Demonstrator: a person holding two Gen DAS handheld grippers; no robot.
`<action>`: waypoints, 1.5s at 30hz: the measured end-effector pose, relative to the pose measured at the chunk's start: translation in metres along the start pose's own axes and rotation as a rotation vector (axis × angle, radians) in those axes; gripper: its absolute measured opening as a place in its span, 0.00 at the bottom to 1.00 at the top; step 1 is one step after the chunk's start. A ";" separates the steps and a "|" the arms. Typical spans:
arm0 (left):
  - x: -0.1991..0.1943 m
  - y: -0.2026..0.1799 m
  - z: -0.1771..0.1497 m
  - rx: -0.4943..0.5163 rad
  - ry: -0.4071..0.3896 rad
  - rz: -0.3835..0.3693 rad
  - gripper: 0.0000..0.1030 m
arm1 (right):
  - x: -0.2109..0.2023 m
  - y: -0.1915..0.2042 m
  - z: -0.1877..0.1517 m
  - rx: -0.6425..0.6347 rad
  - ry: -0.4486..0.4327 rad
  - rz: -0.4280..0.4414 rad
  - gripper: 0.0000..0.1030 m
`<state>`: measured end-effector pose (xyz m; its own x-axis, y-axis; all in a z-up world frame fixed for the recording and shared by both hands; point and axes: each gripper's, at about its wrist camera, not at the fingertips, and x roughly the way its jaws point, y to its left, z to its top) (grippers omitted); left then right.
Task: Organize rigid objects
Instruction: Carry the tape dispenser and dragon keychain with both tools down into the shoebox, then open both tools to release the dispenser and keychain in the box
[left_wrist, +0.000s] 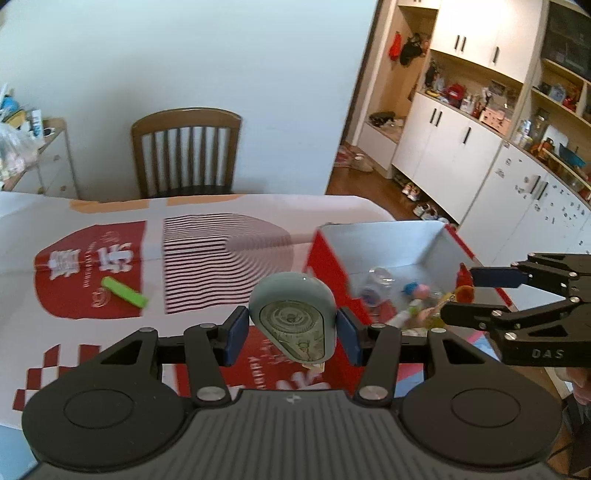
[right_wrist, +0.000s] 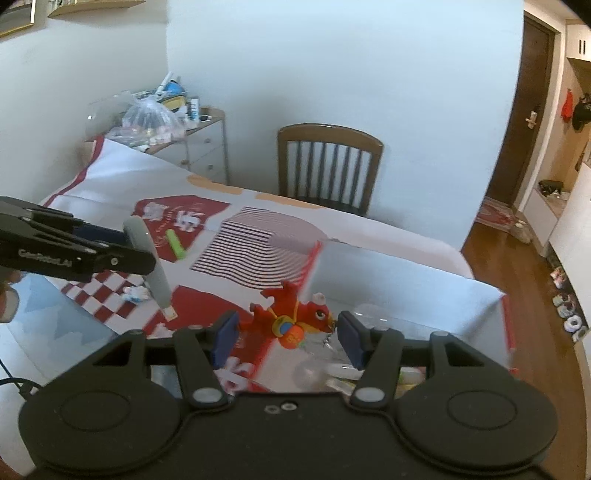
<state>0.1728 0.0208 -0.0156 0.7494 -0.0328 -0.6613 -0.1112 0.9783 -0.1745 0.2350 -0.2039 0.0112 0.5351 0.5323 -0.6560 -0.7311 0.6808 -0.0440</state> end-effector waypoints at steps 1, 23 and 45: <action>0.001 -0.006 0.001 0.003 0.001 -0.004 0.50 | -0.001 -0.006 -0.002 0.003 0.000 -0.003 0.56; 0.084 -0.137 0.037 0.055 0.036 -0.028 0.50 | 0.016 -0.147 -0.053 0.072 0.073 -0.036 0.56; 0.241 -0.168 0.057 0.085 0.198 0.052 0.50 | 0.089 -0.163 -0.056 0.028 0.185 -0.014 0.56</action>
<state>0.4091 -0.1397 -0.1043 0.6004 -0.0136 -0.7996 -0.0844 0.9932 -0.0803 0.3784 -0.2959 -0.0826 0.4566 0.4227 -0.7829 -0.7107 0.7027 -0.0351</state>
